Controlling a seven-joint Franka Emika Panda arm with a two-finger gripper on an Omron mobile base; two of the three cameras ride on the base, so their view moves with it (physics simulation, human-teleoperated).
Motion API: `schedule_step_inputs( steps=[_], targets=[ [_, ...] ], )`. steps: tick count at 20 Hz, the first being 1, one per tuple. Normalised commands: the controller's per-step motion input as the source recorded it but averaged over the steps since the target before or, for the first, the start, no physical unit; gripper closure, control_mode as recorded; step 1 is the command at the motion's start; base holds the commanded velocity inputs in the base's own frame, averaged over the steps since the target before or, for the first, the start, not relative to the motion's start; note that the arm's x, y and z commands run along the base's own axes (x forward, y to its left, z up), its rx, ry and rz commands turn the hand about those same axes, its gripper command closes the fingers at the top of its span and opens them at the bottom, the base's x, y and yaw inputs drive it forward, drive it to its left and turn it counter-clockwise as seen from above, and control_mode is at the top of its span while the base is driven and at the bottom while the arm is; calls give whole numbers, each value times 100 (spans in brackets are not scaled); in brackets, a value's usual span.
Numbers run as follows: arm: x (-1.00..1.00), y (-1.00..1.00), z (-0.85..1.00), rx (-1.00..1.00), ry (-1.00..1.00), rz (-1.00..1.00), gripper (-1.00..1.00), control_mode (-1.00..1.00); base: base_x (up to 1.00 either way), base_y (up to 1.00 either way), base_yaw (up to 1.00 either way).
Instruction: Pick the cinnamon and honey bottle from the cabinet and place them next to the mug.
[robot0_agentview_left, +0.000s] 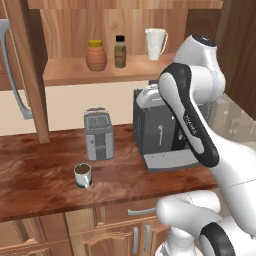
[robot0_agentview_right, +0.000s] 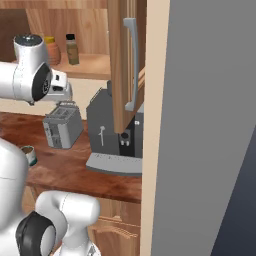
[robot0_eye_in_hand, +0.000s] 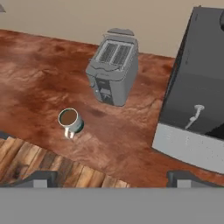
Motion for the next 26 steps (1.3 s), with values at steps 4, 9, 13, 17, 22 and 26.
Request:
schedule_step_inputs(
  steps=[4, 9, 13, 17, 22, 26],
  targets=[
    [-22, 43, 67, 4, -4, 30, -100, -100, 0, 0, 0],
    [-5, 20, 54, 0, -6, 17, -100, -100, 0, 0, 0],
    [1, 0, 31, 3, -17, 2, -100, -100, 0, 0, 0],
    [14, 6, 32, 2, -27, 0, -100, -100, 0, 0, 0],
    [27, 29, 22, 0, -31, -4, -100, -100, 0, 0, 0],
    [17, 33, 0, 0, -32, -7, -100, -100, 0, 0, 0]
  ],
)
